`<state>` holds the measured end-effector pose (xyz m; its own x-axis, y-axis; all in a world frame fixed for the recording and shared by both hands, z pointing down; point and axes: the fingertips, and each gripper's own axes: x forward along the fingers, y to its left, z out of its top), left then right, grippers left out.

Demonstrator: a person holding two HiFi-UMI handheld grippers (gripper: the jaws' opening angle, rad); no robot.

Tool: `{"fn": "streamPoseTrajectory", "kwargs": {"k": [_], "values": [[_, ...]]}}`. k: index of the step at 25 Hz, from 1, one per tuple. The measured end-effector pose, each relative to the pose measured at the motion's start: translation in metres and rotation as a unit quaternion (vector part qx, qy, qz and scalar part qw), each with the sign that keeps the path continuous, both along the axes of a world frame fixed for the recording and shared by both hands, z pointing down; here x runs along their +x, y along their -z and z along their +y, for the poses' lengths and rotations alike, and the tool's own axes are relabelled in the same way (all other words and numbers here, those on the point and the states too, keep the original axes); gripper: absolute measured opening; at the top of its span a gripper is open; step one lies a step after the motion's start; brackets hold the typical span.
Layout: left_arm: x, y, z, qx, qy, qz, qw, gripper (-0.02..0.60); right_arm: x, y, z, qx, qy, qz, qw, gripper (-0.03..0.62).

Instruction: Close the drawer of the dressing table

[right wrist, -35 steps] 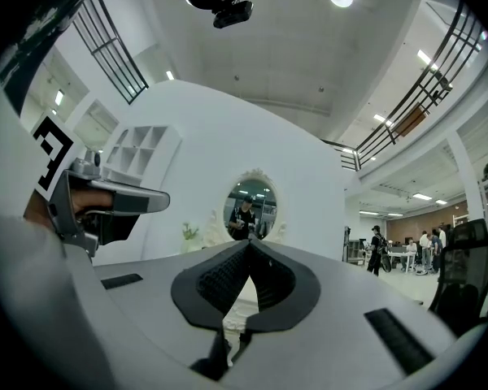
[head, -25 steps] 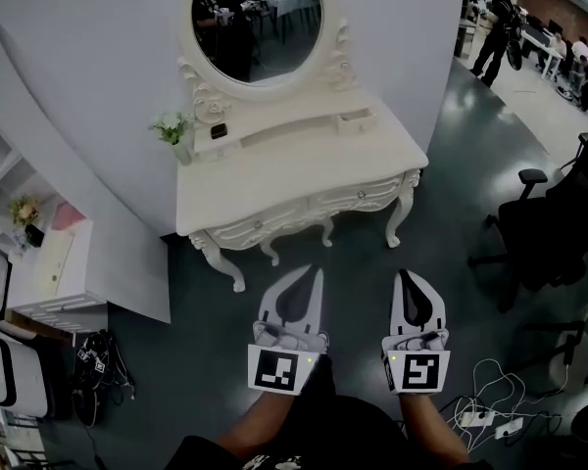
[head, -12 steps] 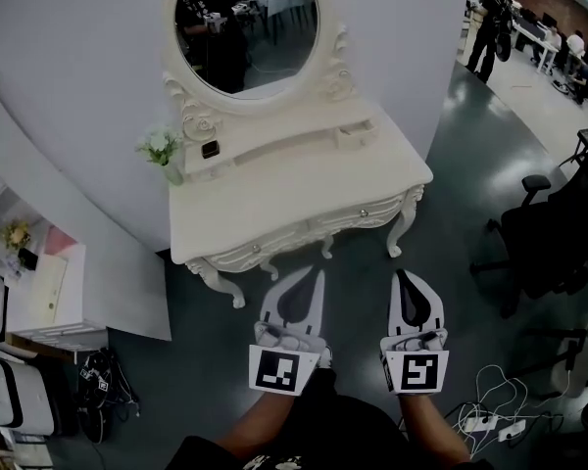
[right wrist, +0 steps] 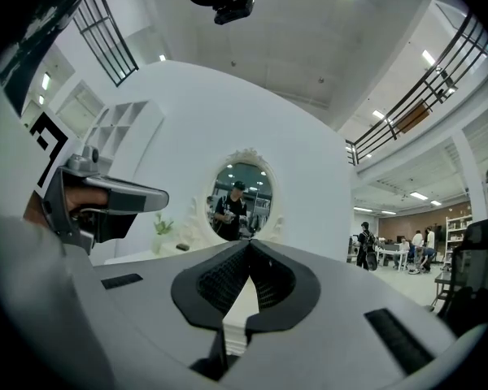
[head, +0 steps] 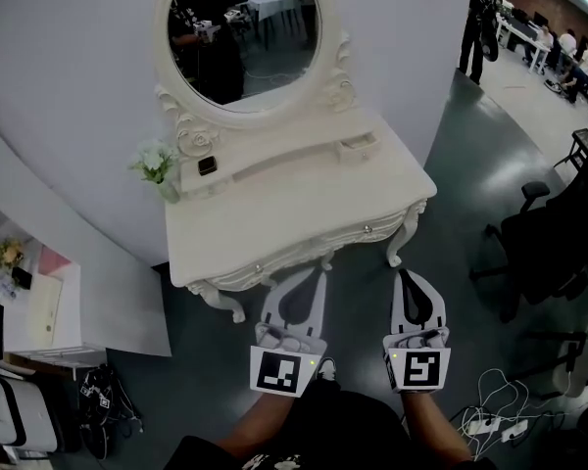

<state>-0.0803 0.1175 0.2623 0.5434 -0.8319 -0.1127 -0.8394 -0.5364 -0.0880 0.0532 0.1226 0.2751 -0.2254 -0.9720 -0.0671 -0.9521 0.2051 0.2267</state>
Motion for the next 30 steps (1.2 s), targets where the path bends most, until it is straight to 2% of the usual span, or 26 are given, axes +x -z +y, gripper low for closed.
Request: {"fn": "streamPoseTrajectory", "kwargs": {"k": [10, 30], "values": [[-0.013, -0.006, -0.036, -0.009, -0.004, 0.007, 0.9999, 0.002, -0.006, -0.009, -0.028, -0.009, -0.01, 0.006, 1.0, -0.002], [0.03, -0.011, -0.138, -0.013, 0.011, 0.003, 0.9999, 0.003, 0.037, -0.015, -0.137, -0.012, 0.01, 0.007, 1.0, -0.002]]}}
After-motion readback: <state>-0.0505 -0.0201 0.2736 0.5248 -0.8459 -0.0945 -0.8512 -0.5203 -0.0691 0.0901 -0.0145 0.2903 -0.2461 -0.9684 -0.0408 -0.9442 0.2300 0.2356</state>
